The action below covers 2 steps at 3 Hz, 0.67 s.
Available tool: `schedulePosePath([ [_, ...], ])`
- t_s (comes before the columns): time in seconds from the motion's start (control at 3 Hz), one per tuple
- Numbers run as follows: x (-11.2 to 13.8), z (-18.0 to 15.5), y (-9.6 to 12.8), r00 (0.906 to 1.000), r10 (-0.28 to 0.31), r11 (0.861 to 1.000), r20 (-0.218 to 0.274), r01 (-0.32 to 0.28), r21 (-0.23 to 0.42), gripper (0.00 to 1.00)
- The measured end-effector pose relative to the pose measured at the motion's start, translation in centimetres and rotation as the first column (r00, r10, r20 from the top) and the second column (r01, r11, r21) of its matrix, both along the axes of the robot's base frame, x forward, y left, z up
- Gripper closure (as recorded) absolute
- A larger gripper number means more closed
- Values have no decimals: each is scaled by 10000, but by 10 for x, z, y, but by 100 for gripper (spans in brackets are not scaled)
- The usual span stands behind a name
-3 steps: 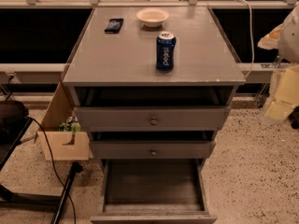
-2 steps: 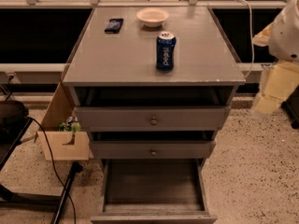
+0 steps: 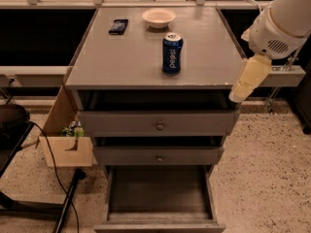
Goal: Place pepsi can into bottom drawer
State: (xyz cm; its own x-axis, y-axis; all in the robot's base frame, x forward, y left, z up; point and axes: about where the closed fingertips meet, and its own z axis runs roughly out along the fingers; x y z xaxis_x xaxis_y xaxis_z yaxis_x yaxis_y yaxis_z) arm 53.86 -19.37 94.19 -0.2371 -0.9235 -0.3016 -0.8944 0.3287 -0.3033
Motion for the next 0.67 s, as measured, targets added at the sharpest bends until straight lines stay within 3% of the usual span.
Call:
schedulePosePath([
  [0.33, 40, -12, 6, 9995, -217, 9993, 210, 210, 310, 0],
  [0.67, 81, -18, 10, 9980, -579, 9910, 241, 546, 1224, 0],
])
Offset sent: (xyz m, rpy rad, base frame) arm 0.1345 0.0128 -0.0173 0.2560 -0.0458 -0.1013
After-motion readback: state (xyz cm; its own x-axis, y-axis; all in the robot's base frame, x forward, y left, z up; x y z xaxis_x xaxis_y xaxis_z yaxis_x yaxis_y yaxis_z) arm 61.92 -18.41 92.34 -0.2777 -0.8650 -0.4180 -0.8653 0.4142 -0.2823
